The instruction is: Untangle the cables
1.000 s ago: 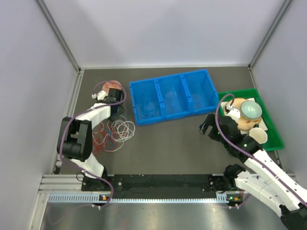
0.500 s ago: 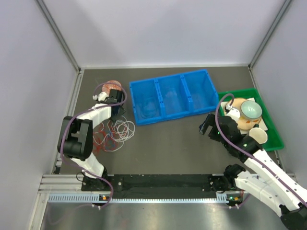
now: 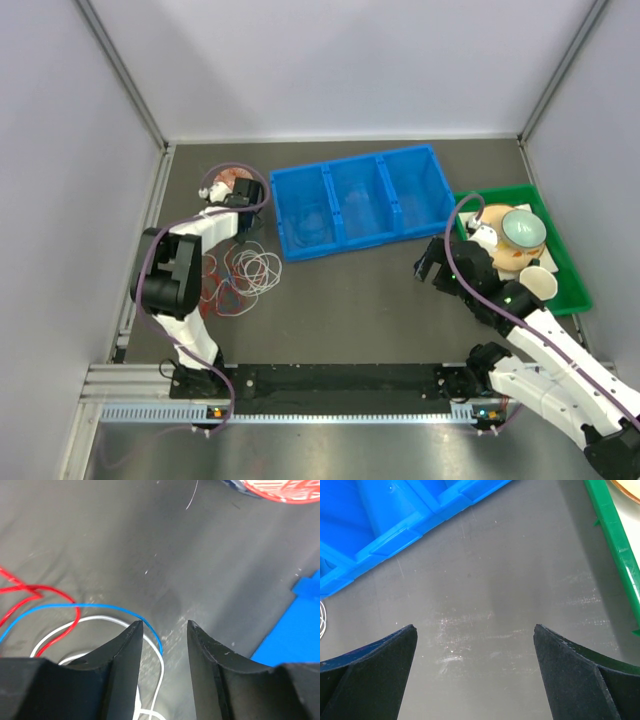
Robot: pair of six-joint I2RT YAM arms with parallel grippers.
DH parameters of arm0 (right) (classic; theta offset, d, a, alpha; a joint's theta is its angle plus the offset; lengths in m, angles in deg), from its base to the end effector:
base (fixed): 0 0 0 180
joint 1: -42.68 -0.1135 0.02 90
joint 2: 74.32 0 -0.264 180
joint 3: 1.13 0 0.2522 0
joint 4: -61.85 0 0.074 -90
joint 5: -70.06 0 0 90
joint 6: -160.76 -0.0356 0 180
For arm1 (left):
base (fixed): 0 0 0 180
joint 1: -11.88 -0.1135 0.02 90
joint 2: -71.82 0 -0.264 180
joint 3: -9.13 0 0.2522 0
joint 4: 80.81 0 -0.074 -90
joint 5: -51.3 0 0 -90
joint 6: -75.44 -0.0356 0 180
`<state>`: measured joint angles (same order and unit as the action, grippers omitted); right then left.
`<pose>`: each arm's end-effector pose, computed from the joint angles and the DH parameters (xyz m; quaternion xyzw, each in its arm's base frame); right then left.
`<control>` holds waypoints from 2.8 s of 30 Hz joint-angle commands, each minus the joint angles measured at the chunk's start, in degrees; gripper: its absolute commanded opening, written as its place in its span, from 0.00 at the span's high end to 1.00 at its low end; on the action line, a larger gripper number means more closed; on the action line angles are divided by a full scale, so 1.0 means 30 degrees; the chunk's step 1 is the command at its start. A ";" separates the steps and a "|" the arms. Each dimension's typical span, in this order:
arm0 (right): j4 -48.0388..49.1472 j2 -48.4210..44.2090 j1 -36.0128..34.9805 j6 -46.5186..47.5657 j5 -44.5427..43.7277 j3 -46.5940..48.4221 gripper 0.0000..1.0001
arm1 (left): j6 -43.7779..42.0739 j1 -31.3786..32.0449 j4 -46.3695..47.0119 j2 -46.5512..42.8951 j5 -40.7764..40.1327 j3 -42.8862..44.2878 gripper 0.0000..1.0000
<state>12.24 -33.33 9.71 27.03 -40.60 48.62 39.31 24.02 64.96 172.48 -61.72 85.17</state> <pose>0.1336 0.0717 0.2549 0.1581 0.8837 0.1260 0.4220 0.3484 -0.0607 0.1765 -0.3863 0.8629 0.0179 0.3253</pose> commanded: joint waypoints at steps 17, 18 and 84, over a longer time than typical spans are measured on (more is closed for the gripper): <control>0.0614 -0.0012 -0.0113 -0.0190 0.0004 0.0602 0.02 | -0.0901 0.0054 -0.0090 -0.3743 -0.0149 0.0187 1.00; 0.0585 -0.0012 -0.0084 -0.0162 0.0033 0.0631 0.02 | -0.1137 0.0054 -0.0091 -0.4571 -0.0002 0.0129 1.00; 2.1677 2.1409 -0.8932 0.8011 0.6801 1.8594 1.00 | -0.2895 0.0377 -0.1583 -1.1609 1.1197 1.5129 1.00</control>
<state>79.47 35.02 -17.14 51.86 -23.86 101.88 32.77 25.05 61.05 140.49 -22.23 131.68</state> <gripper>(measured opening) 0.012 0.012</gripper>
